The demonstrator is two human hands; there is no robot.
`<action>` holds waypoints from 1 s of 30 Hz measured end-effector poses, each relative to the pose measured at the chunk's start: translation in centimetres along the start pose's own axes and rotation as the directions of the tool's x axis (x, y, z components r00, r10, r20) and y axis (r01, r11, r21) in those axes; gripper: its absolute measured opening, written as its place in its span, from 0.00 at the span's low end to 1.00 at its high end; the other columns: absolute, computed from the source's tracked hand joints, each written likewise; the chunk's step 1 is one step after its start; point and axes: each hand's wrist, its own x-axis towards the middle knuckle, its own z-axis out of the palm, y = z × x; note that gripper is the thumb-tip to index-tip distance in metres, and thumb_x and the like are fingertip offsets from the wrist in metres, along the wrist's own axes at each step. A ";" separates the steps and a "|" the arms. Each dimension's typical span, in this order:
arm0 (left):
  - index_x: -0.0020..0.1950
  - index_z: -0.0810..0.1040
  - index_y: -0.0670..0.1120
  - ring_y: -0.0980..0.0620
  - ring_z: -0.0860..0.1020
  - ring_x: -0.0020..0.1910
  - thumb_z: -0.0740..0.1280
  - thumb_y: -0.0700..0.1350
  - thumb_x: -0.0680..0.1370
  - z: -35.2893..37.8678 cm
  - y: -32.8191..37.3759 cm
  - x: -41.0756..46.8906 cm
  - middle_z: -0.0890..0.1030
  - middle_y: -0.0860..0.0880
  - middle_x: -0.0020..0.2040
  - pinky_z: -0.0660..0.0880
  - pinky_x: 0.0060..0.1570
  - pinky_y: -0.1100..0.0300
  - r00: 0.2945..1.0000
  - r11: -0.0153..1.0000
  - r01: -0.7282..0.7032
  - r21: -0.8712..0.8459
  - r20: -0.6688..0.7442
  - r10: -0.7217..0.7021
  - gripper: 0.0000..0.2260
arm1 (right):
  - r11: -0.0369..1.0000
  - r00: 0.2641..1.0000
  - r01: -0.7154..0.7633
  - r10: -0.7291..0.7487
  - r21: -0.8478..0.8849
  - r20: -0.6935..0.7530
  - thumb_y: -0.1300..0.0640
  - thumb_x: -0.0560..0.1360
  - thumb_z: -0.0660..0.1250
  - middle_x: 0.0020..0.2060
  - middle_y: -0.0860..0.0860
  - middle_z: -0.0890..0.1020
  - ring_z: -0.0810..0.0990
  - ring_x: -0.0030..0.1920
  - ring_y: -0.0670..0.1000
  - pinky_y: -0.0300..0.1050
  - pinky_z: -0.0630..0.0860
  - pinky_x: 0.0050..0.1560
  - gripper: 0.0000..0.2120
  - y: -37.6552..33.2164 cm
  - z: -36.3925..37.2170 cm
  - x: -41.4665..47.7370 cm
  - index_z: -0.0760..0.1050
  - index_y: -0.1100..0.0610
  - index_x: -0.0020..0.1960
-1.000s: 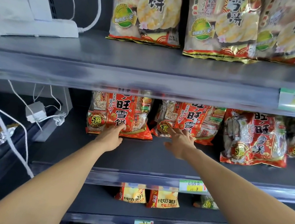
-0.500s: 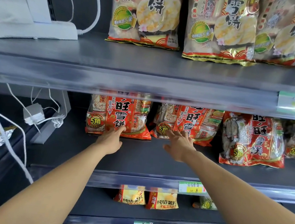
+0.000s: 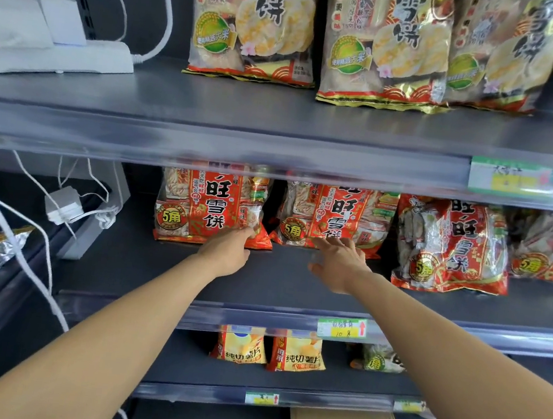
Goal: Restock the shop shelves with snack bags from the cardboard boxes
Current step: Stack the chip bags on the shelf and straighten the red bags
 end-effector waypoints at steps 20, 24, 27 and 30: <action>0.69 0.69 0.48 0.44 0.74 0.60 0.59 0.43 0.81 5.9 24.1 2.2 0.71 0.46 0.66 0.73 0.56 0.52 0.938 0.959 -0.281 -0.021 0.203 0.280 0.16 | 0.971 0.965 -0.240 0.240 -0.012 0.104 0.51 0.79 0.59 0.73 0.51 0.64 0.56 0.74 0.61 0.59 0.59 0.70 0.25 21.1 -2.3 -5.7 0.59 0.49 0.75; 0.74 0.65 0.50 0.44 0.73 0.62 0.59 0.43 0.81 8.0 27.1 2.8 0.69 0.46 0.68 0.72 0.57 0.53 0.937 0.964 -0.265 0.011 0.237 0.255 0.21 | 0.977 0.965 -0.211 0.214 -0.035 0.150 0.51 0.80 0.57 0.76 0.51 0.59 0.50 0.76 0.61 0.62 0.54 0.73 0.26 24.7 -1.7 -4.6 0.54 0.44 0.76; 0.77 0.56 0.55 0.43 0.70 0.67 0.59 0.43 0.81 9.3 28.7 3.6 0.60 0.48 0.76 0.71 0.59 0.54 0.932 0.974 -0.226 0.031 0.297 0.207 0.26 | 0.982 0.967 -0.186 0.188 -0.025 0.170 0.52 0.80 0.57 0.77 0.48 0.56 0.50 0.76 0.60 0.63 0.54 0.73 0.27 27.3 -1.3 -3.9 0.53 0.40 0.76; 0.78 0.48 0.58 0.42 0.67 0.71 0.59 0.43 0.81 10.4 29.7 4.5 0.50 0.48 0.79 0.70 0.61 0.53 0.936 0.982 -0.176 0.069 0.320 0.145 0.30 | 0.989 0.976 -0.146 0.147 -0.019 0.160 0.55 0.80 0.58 0.76 0.47 0.54 0.48 0.76 0.60 0.65 0.55 0.73 0.27 29.2 -0.8 -2.6 0.55 0.38 0.75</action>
